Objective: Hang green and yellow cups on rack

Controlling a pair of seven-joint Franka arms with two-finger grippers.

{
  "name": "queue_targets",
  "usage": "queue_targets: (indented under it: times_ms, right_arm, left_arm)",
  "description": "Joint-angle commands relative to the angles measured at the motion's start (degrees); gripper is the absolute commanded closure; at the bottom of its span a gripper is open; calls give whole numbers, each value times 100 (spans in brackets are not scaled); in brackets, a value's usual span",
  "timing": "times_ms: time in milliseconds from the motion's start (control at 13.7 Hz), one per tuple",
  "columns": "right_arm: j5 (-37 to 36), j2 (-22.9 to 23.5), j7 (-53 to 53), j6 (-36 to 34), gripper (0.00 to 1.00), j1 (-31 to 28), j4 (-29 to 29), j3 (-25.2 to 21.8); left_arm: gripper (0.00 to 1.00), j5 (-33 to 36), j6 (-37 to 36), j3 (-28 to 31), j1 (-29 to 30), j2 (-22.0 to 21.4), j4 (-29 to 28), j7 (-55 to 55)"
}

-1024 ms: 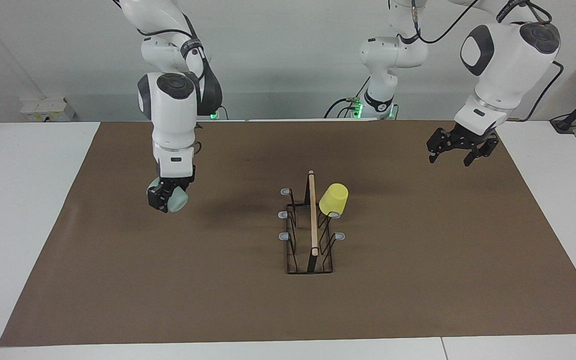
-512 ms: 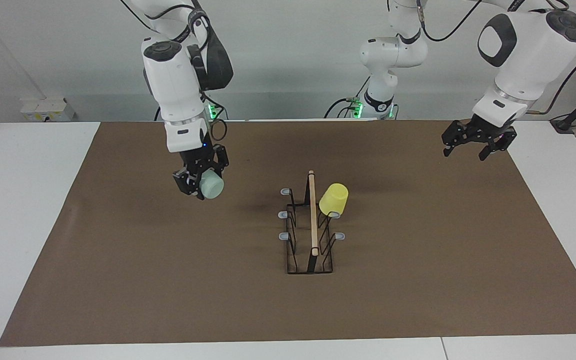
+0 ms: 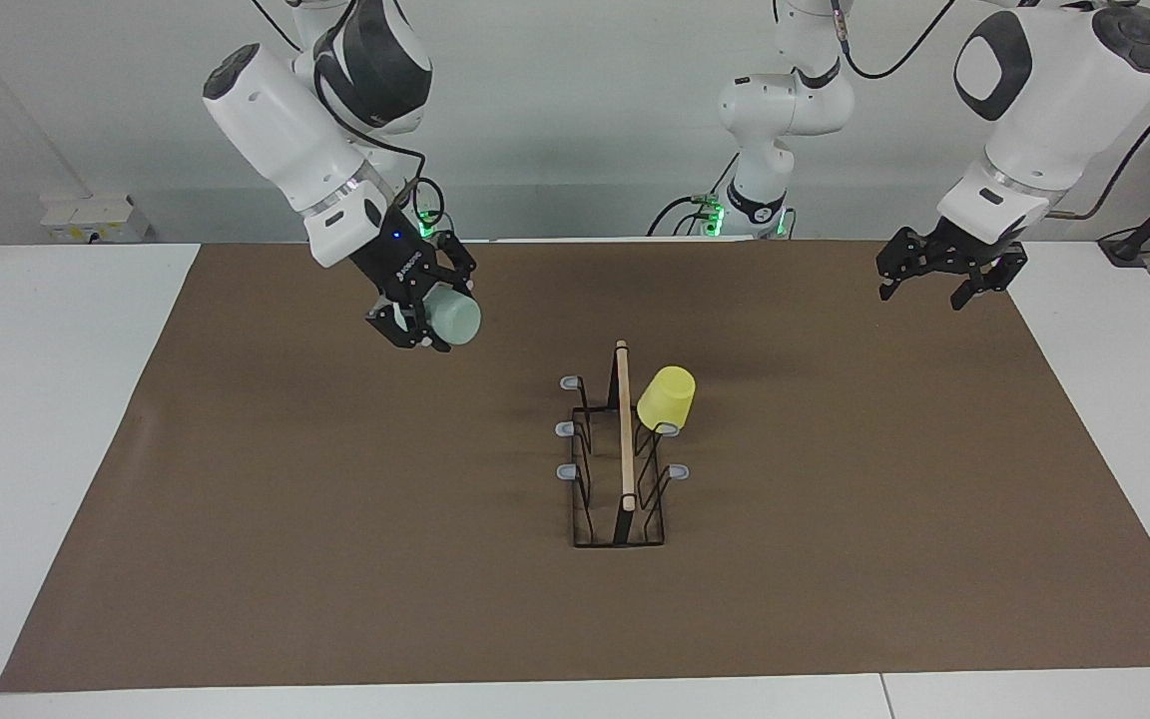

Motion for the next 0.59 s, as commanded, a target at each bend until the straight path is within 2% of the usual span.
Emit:
queue_targets:
  times_ms: [0,512]
  right_arm:
    - [833,-221,-745,-628,100,-451,-90,15]
    - [2398,-458,-2110,-1658,100,-1356,-318,6]
  left_arm:
    - [0,-35,-192,177,-99,77,125,48]
    - [0,-26,-104,177,-143,42,19,57]
